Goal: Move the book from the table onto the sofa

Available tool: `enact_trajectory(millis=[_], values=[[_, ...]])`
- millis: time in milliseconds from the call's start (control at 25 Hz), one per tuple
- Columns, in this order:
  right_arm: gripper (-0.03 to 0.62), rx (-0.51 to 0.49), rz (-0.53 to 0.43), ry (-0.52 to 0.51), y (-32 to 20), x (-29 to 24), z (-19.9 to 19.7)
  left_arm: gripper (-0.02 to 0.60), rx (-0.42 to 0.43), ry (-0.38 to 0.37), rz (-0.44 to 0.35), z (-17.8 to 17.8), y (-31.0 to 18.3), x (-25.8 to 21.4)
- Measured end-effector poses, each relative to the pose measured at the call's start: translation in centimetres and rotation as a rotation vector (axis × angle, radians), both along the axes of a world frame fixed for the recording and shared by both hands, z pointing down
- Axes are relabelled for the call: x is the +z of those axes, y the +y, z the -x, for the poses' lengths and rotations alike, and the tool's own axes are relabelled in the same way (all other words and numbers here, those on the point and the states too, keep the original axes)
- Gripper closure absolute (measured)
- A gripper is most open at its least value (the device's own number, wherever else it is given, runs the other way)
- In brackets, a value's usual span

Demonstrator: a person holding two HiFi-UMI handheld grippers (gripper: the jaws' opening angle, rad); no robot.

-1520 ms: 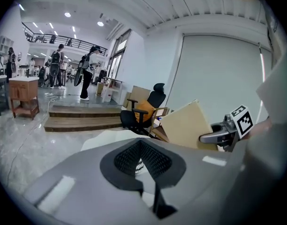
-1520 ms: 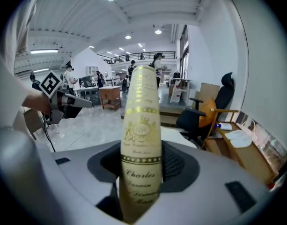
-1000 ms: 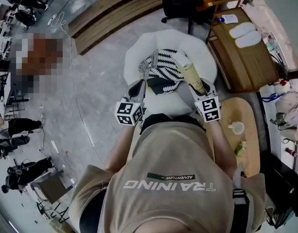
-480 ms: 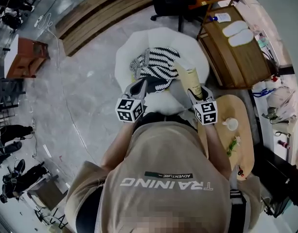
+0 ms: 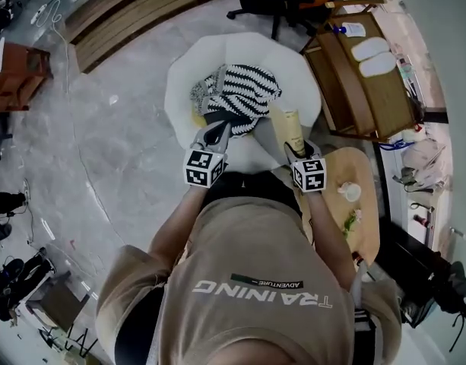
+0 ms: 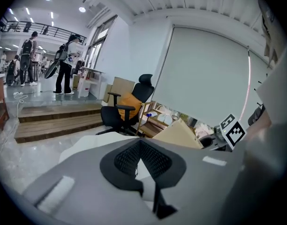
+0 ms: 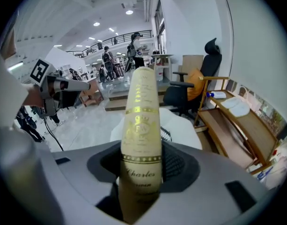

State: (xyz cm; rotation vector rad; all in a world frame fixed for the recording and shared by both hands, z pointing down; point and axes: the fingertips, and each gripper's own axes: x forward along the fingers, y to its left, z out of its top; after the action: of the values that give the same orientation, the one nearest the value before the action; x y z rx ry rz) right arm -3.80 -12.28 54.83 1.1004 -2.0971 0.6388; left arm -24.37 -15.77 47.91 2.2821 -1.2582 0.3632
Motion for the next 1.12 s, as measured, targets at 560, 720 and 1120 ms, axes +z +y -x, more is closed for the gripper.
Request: enact_trajectory(millis=[560, 720, 1120], values=[[0.390, 0.166, 0.317, -0.053, -1.8, 19.2, -2.1, 0.590, 0.044, -0.145, 0.102, 0.2, -1.3, 9.4], [0.390, 0.265, 0.399, -0.127, -0.3, 24.6, -0.6, 0.590, -0.004, -0.093, 0.182, -0.9, -0.4, 13.7], [0.389, 0.492, 0.614, -0.332, 4.5, 37.2, 1.5, 0.589, 0.027, -0.077, 0.346, -2.5, 2.8, 25.8]])
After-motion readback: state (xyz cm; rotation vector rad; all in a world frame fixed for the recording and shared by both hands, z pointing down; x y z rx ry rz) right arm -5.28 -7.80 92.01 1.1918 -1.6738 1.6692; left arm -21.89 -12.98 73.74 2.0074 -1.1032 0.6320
